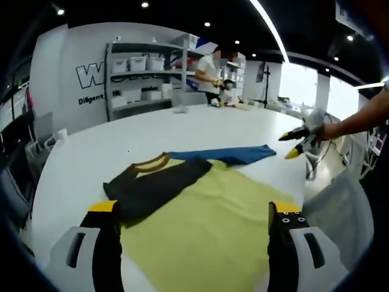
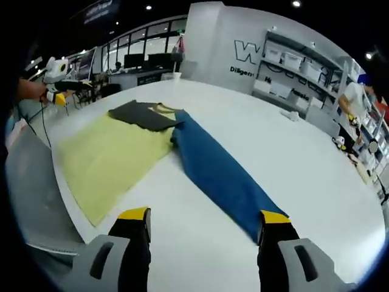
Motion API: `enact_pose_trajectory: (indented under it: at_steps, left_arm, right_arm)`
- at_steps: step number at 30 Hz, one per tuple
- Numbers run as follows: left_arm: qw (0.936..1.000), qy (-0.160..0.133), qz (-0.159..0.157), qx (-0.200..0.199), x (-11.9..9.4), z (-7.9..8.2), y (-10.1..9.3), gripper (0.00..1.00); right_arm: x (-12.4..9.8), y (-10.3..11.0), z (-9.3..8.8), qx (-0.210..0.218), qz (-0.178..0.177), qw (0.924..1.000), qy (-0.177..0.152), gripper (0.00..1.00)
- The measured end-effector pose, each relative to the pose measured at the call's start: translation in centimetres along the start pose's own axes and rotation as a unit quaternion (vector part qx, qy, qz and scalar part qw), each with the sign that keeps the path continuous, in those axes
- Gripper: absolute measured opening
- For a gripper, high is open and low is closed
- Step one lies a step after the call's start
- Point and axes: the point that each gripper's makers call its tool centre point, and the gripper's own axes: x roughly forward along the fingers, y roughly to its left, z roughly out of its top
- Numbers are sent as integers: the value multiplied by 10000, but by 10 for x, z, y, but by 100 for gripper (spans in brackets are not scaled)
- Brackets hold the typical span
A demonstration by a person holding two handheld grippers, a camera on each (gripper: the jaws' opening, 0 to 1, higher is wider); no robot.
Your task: Fold the garment on the visible template until the final outline fits inside the template.
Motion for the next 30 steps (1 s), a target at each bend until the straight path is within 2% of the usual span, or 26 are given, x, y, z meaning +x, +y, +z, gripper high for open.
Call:
enact_pose_trajectory:
  at_steps: [7, 11, 14, 21, 25, 27, 30]
  left_arm:
    - [9996, -54, 267, -107, -26, -17, 5, 98]
    - [9988, 91, 477, -47, -41, -31, 6, 96]
    - [9981, 38, 598, -167, -53, -36, 5, 95]
    - [9953, 6, 862, -438, -76, -52, 4, 94]
    - [9934, -28, 1006, -547, -88, -59, 2, 94]
    - [9923, -80, 1077, -598, -94, -61, 1, 94]
    - [9917, -84, 1204, -455, -100, -62, 3, 92]
  right_arm:
    - [4, -32, -9, 524, -240, 9982, 145, 60]
    - [7, -47, -15, 458, -361, 9980, 250, 52]
    - [13, -57, -21, 538, -418, 9970, 358, 49]
    - [22, -67, -22, 1164, -605, 9908, 321, 44]
    - [26, -69, -18, 1278, -620, 9896, 230, 39]
    - [29, -71, -20, 1316, -650, 9888, 274, 38]
    - [32, -73, -31, 1372, -729, 9868, 456, 35]
